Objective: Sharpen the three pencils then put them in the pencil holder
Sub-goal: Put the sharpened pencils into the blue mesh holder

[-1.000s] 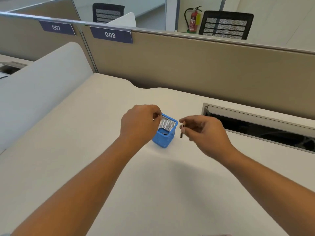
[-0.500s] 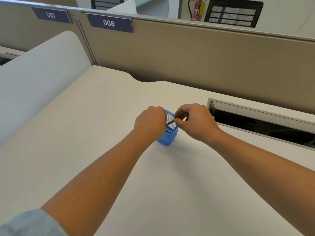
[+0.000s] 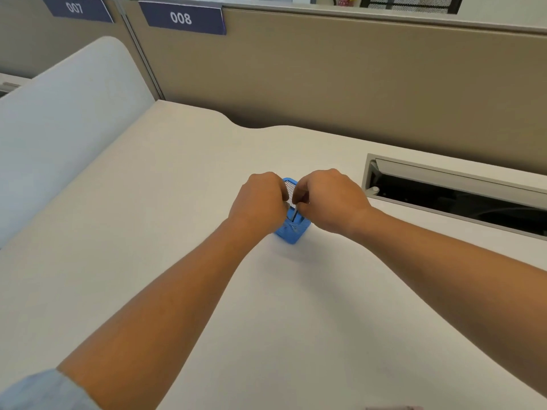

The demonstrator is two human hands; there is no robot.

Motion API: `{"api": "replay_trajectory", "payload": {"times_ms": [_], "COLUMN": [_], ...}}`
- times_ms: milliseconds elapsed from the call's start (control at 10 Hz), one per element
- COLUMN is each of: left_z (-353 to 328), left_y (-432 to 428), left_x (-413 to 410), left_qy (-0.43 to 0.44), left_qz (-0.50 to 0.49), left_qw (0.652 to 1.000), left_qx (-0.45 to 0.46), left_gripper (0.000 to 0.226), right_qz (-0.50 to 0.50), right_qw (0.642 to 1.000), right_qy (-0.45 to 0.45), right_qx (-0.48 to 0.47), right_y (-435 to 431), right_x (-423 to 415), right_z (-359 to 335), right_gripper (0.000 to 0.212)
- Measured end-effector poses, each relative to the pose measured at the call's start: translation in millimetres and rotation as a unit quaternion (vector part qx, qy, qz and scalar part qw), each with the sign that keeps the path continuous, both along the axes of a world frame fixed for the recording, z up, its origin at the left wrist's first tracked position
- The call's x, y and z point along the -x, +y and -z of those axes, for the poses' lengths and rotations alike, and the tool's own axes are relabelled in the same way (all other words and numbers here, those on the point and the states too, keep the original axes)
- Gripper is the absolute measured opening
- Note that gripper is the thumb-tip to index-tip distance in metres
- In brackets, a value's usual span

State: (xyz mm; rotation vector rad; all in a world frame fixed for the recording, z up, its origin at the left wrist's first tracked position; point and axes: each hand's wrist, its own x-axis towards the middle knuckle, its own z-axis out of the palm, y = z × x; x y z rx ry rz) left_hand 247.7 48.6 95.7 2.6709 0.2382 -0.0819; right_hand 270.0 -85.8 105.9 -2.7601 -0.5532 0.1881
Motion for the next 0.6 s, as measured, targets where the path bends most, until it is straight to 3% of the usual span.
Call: {"api": "replay_trajectory", "payload": {"times_ms": [300,600], "left_z": [-1,6], "left_y": [1,3], "left_x": [7,9], "left_qy": [-0.044,-0.05], "left_qz": [-0.052,-0.078], "left_qw": [0.989,0.975], "left_qx": [0.128,0.201], "left_gripper": [0.023,0.016], "right_qz": [-0.007,0.026], "right_qw": [1.0,0.997], "right_qy": [0.01,0.012], "right_qx": [0.012,-0.073], "right_y": [5,-5], "right_x": [2,8], "right_z": [0,-1], "right_gripper": [0.022,0.015]}}
